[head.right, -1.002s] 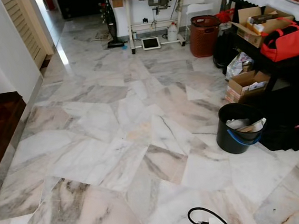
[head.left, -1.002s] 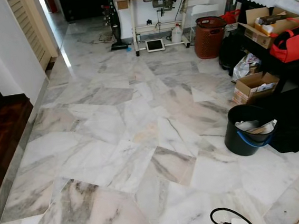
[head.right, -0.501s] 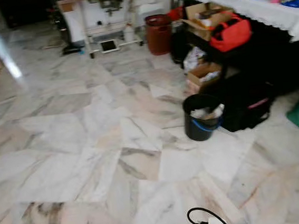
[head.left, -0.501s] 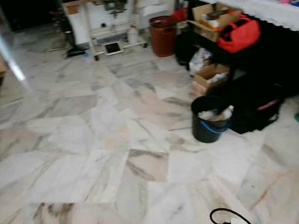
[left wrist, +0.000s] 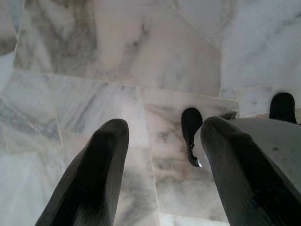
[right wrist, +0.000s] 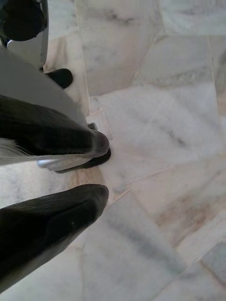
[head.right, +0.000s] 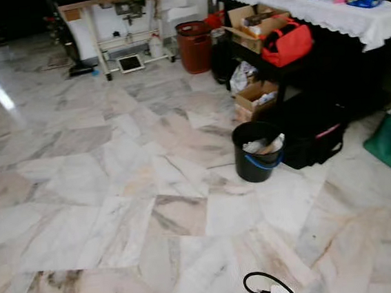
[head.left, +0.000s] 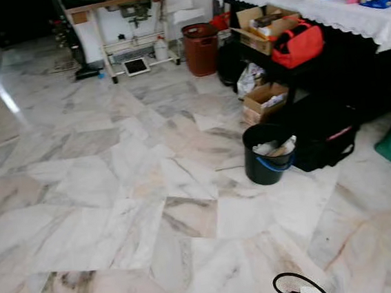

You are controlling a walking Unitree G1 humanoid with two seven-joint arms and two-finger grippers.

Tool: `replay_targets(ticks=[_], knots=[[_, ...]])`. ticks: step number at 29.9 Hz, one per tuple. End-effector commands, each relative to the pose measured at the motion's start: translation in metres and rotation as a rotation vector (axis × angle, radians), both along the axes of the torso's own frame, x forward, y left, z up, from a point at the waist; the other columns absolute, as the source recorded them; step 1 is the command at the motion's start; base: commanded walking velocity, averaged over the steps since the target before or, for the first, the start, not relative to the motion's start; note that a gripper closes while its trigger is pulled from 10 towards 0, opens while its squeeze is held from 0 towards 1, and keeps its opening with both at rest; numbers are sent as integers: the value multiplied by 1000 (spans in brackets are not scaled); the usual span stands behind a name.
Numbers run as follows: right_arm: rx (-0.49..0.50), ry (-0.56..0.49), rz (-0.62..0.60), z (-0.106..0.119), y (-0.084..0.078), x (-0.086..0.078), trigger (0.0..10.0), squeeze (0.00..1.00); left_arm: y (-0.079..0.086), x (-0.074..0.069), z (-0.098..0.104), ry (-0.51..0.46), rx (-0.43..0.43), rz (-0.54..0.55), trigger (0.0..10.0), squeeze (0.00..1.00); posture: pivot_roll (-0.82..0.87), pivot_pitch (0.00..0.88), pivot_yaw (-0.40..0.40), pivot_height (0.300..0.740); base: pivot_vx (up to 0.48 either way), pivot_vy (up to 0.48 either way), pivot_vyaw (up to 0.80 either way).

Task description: Setting the table

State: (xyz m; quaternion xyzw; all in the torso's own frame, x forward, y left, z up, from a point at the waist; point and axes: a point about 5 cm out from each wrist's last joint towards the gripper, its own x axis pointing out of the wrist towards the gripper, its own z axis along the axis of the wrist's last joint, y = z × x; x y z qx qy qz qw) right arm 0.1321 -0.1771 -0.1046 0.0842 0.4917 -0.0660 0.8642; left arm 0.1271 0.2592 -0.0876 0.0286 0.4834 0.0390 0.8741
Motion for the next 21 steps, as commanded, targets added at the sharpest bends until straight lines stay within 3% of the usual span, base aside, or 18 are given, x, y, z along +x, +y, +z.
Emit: replay_targets(ticks=[1, 8, 15, 21], knots=[[4, -10, -1, 1, 1, 3, 10000, 0, 5, -2, 1, 4, 17, 7, 10000, 0, 63, 0, 19, 740, 0, 0, 0], [16, -8, -14, 1, 0, 2, 10000, 0, 4, -2, 1, 6, 30, -7, 10000, 0, 64, 0, 16, 740, 0, 0, -595], [-5, 7, 17, 0, -5, 0, 10000, 0, 1, -3, -1, 5, 15, 8, 10000, 0, 55, 0, 1, 740, 0, -388, -650], [-8, 10, 23, 0, -6, 0, 10000, 0, 0, -3, -1, 7, 10, 8, 10000, 0, 55, 0, -3, 740, 0, 0, -650]])
